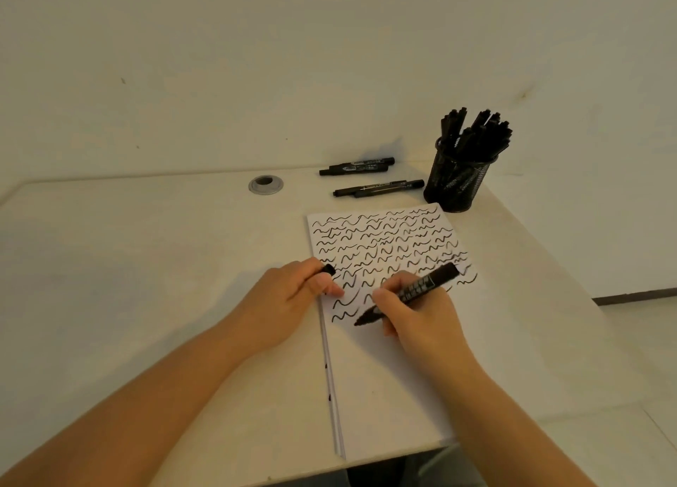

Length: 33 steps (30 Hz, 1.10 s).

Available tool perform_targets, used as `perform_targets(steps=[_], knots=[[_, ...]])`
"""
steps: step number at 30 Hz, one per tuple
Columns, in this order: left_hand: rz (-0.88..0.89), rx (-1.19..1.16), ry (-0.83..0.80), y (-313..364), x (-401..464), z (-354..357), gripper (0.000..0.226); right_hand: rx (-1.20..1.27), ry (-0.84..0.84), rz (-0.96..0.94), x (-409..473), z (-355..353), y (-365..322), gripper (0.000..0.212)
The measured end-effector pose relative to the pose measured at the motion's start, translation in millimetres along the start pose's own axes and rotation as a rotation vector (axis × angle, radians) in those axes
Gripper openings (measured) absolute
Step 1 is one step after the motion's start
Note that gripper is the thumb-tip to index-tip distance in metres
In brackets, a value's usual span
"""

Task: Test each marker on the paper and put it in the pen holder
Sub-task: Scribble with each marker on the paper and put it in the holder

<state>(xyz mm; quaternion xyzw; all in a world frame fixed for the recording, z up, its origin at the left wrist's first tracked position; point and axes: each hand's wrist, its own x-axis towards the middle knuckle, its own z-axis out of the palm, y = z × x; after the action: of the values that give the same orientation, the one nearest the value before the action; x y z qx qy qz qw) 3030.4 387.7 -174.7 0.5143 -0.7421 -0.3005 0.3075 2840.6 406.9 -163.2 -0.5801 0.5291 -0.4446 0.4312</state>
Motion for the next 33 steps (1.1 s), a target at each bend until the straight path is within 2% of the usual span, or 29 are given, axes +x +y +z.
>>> perform_targets(steps=[8, 14, 20, 22, 24, 29, 33], knots=[[-0.008, 0.005, 0.007, -3, -3, -3, 0.019, -0.122, -0.171, -0.124, -4, 9, 3, 0.014], [-0.006, 0.001, -0.006, -4, -2, -4, 0.028, -0.184, -0.102, -0.140, -4, 8, 7, 0.023], [0.010, 0.008, 0.010, -3, -4, -4, 0.022, -0.199, 0.042, -0.120, -2, 7, 9, 0.028], [0.024, -0.005, 0.018, -2, -6, -4, 0.021, -0.132, 0.169, -0.125, 0, 5, 9, 0.029], [0.023, -0.022, 0.024, -1, -7, -4, 0.018, 0.018, 0.223, -0.090, 1, 1, 7, 0.026], [0.050, -0.004, -0.004, -2, -9, -1, 0.009, 0.270, 0.078, -0.033, 2, -6, 4, 0.023], [0.090, 0.041, -0.020, 0, -10, 1, 0.012, 0.457, -0.019, 0.003, 4, -7, 5, 0.017]])
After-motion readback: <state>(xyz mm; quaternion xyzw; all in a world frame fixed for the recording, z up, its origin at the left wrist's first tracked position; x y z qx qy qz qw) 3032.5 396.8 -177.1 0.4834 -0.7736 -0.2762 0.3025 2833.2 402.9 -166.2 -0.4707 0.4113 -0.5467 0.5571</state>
